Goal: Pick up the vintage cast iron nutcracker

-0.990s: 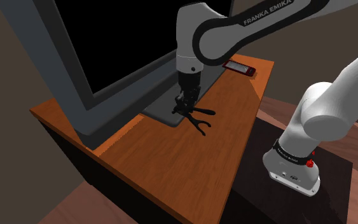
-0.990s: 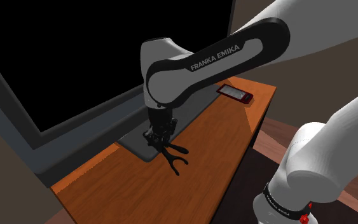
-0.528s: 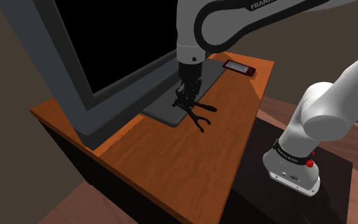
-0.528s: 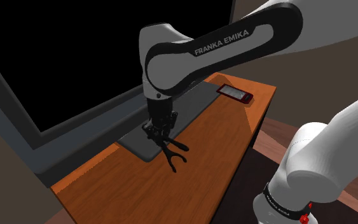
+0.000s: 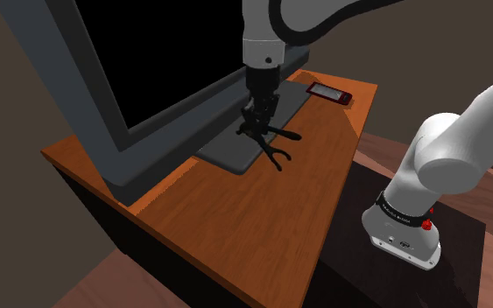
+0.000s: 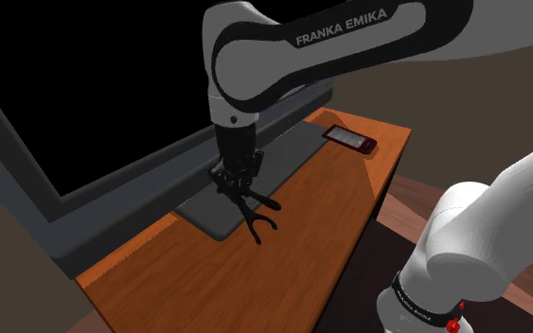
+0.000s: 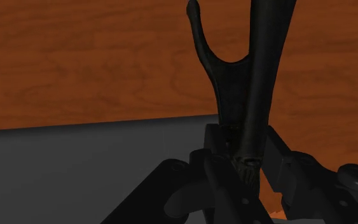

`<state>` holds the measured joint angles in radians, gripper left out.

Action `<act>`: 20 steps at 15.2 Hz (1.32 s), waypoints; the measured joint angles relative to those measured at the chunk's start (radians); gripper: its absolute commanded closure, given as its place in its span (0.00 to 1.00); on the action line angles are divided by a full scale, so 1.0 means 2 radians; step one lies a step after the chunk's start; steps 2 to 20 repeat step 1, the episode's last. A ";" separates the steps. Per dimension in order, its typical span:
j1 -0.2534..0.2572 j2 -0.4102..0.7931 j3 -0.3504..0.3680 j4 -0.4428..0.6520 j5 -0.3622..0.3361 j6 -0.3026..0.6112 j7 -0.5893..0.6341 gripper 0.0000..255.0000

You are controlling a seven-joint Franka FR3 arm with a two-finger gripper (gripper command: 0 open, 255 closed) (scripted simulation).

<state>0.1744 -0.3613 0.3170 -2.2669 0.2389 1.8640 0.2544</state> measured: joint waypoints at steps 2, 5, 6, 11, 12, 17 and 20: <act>0.000 0.000 0.000 0.004 0.000 -0.004 0.001 1.00; 0.000 0.000 0.000 0.004 0.000 -0.004 0.001 1.00; 0.000 0.000 0.000 0.004 0.000 -0.004 0.001 1.00; 0.000 0.000 0.000 0.004 0.000 -0.004 0.001 1.00; 0.000 0.000 0.000 0.004 0.000 -0.004 0.001 1.00; 0.000 0.000 0.000 0.004 0.000 -0.004 0.001 1.00; 0.000 0.000 0.000 0.004 0.000 -0.004 0.001 1.00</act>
